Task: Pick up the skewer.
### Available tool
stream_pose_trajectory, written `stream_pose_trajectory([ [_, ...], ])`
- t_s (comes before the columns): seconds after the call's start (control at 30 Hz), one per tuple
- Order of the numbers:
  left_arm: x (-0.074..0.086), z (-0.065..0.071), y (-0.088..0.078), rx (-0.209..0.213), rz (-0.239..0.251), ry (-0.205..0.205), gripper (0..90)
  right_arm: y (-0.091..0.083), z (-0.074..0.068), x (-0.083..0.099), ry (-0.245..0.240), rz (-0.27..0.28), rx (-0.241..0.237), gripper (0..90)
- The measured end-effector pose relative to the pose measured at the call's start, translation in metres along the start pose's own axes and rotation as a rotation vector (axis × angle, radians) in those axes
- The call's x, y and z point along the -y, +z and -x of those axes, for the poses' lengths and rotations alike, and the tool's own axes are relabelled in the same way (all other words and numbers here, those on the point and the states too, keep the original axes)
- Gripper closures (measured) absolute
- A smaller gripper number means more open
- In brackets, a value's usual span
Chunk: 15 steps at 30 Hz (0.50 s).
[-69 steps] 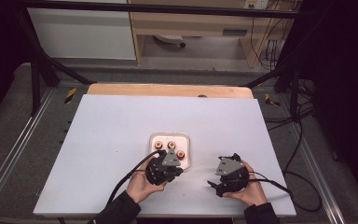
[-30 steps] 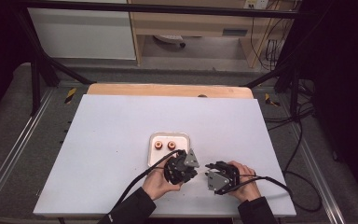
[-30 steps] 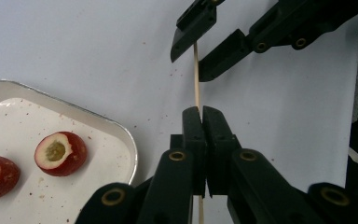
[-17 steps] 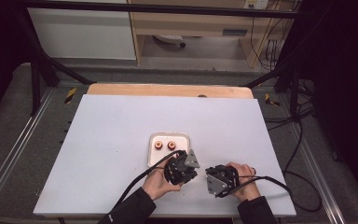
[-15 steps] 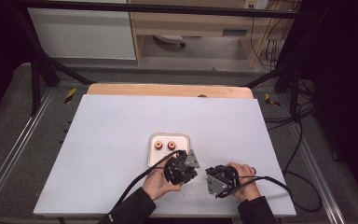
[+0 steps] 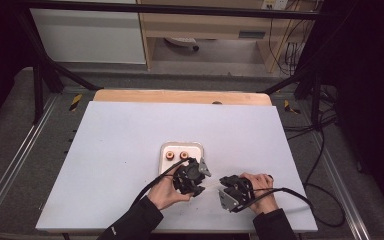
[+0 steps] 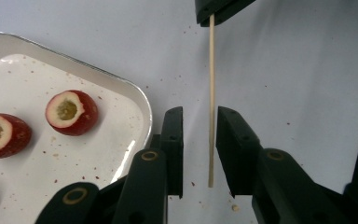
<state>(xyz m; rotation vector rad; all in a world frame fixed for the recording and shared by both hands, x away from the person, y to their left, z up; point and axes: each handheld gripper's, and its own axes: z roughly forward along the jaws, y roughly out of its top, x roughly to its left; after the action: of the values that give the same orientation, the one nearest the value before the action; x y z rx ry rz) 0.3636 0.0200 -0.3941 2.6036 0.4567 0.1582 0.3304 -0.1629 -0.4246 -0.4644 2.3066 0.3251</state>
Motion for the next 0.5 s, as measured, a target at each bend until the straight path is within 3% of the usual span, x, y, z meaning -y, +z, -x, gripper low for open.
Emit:
stream_pose_trajectory([
  [0.13,-0.008,0.0,0.005,0.015,-0.051,-0.005,74.6,0.002,0.003,-0.006,-0.053,-0.008,0.005,88.7],
  [0.33,-0.014,0.001,0.01,0.026,-0.097,-0.01,84.0,0.001,0.005,-0.01,-0.091,-0.017,0.014,88.7],
  [0.5,-0.018,0.001,0.013,0.027,-0.127,-0.005,87.7,-0.001,0.004,-0.01,-0.095,-0.026,0.016,88.7],
])
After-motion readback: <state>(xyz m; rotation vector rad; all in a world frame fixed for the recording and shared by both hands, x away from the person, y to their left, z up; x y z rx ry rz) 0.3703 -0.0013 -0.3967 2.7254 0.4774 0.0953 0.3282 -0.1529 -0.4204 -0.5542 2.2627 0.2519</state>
